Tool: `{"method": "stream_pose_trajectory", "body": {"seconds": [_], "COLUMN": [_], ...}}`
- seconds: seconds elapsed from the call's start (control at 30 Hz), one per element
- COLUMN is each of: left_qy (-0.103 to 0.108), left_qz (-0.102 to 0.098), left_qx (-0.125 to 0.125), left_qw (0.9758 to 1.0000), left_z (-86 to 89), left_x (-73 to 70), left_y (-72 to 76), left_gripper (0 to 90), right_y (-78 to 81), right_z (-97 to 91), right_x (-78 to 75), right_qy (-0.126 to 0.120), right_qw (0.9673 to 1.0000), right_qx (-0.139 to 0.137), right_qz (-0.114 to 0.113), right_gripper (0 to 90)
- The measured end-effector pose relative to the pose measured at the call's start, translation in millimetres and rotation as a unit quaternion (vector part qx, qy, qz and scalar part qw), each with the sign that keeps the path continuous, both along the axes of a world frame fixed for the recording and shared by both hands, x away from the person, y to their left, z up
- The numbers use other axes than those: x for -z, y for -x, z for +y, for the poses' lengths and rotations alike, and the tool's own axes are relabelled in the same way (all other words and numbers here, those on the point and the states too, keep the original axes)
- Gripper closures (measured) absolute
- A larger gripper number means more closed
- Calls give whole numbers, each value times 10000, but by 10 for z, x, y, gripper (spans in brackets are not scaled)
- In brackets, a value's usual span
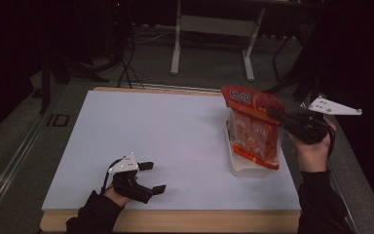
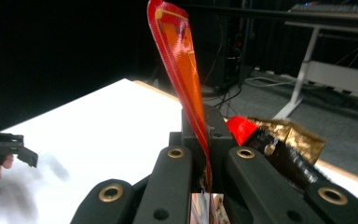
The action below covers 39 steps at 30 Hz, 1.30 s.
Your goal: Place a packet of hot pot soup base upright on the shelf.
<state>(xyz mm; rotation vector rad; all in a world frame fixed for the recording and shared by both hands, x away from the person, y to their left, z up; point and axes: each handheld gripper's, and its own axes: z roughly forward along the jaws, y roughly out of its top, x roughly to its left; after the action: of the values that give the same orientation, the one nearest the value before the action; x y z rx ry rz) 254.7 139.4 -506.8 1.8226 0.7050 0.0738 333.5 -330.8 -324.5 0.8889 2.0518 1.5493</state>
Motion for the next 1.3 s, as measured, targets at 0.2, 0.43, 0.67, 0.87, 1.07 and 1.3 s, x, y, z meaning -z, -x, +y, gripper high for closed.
{"method": "stream_pose_trajectory", "body": {"seconds": [0.2,0.43,0.67,0.87,1.07,1.3], "left_qy": [37,44,29,25,11,49], "left_qz": [78,121,154,168,152,196], "left_qx": [-50,-74,-65,-65,-78,-98], "left_qw": [10000,9999,9999,9998,9999,9997], "left_z": [14,30,26,23,21,33], "left_x": [46,75,100,112,112,115], "left_y": [-20,-34,-36,-35,-29,-34], "left_gripper": [22,22,22,22,23,22], "right_y": [-42,-96,-109,-74,-21,-7], "right_z": [-80,-181,-280,-407,-477,-454], "right_x": [163,361,599,764,853,858], "right_qy": [-230,-434,-706,-744,-743,-613], "right_qw": [9996,9982,9952,9940,9941,9947], "right_qx": [-27,87,197,284,354,439], "right_qz": [138,408,646,754,704,704], "right_gripper": [900,900,900,900,900,846]}}
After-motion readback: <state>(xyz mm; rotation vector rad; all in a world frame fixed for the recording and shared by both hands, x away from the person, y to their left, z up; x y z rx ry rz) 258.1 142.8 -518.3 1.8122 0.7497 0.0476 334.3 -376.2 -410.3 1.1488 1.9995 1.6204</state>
